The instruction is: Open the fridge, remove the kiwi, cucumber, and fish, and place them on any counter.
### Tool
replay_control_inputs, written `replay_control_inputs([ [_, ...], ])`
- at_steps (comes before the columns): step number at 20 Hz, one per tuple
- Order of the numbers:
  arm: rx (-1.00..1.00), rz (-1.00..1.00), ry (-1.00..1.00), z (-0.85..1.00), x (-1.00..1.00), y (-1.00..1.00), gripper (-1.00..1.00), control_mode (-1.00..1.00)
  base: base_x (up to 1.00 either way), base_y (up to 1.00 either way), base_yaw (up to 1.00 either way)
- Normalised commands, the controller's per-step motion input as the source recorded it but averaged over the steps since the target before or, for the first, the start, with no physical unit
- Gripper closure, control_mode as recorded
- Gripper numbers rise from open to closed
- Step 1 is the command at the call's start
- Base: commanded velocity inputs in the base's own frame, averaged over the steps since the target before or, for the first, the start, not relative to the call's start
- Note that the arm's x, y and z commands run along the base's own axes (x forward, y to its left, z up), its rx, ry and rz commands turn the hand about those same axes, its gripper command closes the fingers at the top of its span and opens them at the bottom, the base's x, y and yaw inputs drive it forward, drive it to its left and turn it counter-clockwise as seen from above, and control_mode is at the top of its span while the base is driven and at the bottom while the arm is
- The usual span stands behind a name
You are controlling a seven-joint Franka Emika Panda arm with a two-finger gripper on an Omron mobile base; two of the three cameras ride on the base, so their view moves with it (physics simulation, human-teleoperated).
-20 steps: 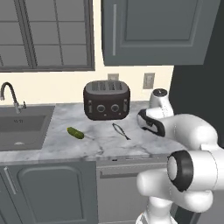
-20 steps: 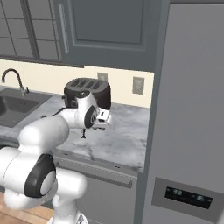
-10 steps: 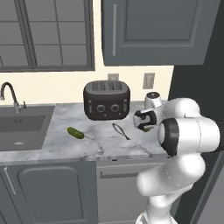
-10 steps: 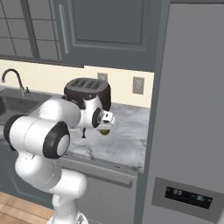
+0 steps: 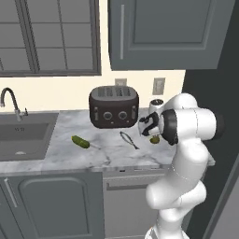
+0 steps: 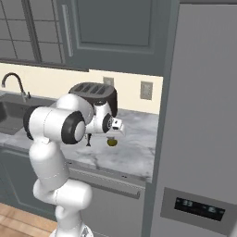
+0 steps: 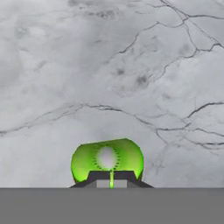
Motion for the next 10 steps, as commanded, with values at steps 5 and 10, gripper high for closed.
replay_control_inputs([
  [5,0.0,0.0,0.01,-0.15,0.25,-0.06,-1.0,-1.0,0.0,0.0,0.0],
  [10,0.0,0.0,0.0,0.06,-0.07,-0.15,-1.0,-1.0,0.0,0.0,0.0],
])
